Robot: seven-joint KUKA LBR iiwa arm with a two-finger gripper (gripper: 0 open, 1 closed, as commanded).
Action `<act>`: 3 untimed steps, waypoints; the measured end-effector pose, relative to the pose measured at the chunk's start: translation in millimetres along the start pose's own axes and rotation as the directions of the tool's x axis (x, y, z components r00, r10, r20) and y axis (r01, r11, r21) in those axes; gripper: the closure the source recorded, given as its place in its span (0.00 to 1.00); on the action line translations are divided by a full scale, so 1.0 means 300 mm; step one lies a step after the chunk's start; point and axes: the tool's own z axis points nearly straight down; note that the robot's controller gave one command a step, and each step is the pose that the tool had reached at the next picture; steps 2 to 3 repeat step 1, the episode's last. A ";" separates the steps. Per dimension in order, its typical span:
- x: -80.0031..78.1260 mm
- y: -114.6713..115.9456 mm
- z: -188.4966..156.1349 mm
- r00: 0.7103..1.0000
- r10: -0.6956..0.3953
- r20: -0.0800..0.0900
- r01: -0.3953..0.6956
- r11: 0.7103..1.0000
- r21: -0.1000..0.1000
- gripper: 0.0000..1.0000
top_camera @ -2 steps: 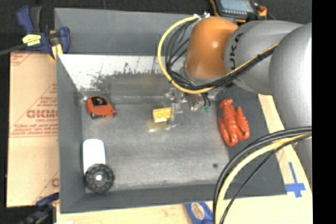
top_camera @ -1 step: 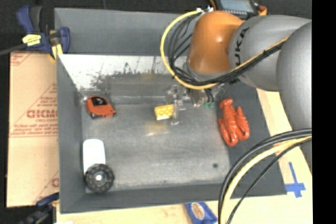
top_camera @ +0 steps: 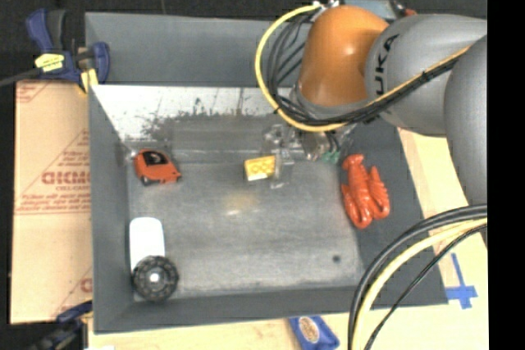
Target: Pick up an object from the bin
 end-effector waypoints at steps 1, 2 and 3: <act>-0.004 -0.001 -0.065 1.000 0.000 0.005 0.000 1.000 0.001 1.00; -0.004 -0.001 -0.065 1.000 0.000 0.005 0.000 1.000 0.001 1.00; -0.004 -0.001 -0.065 1.000 0.000 0.005 0.000 1.000 0.001 1.00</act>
Offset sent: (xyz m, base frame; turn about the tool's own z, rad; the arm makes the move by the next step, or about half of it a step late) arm 0.0001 -0.0003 0.0037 0.0000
